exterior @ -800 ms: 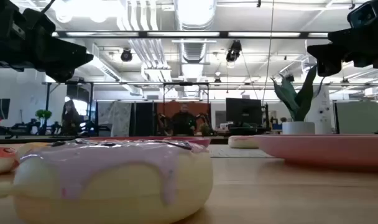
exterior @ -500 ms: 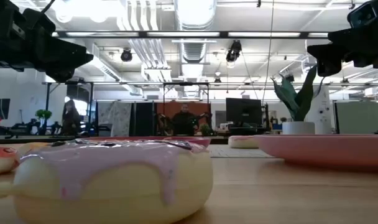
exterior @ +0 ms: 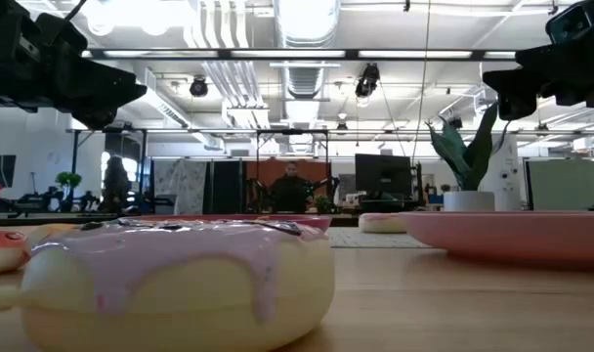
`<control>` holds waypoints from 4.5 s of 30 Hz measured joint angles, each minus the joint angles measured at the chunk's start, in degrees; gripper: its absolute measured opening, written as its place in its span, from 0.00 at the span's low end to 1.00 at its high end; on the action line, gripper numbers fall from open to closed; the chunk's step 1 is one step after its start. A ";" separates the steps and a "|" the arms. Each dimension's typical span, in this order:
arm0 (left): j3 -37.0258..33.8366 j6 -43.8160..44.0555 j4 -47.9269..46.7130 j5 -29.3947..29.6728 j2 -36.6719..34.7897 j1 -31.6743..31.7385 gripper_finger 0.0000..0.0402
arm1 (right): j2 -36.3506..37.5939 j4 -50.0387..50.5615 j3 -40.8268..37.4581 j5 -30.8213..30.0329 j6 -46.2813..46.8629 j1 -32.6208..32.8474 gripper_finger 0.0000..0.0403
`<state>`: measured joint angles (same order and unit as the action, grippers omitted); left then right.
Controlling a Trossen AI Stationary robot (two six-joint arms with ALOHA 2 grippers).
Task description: Pick & Place donuts
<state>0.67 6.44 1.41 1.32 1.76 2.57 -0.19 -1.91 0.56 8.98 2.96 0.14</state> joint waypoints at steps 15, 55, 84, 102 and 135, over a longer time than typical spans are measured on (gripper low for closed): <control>-0.01 0.00 0.00 0.00 0.01 0.00 0.28 | 0.00 0.00 0.00 -0.01 -0.01 -0.01 0.55; 0.00 0.01 0.00 0.00 0.02 0.00 0.28 | 0.00 -0.35 -0.01 -0.01 -2.89 -0.02 0.55; 0.00 0.00 -0.11 -0.09 0.02 0.00 0.28 | -11.81 -34.13 0.02 -36.23 53.71 -0.02 0.55; 0.00 0.00 -0.13 0.02 0.02 0.00 0.28 | -49.39 52.31 39.36 -20.31 49.56 -1.82 0.55; 0.00 0.00 -0.15 0.00 0.02 0.00 0.28 | -80.88 71.73 43.02 4.28 33.94 -8.67 0.55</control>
<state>0.67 6.44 1.26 1.32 1.78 2.57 -81.06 69.81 43.58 13.27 36.90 -8.54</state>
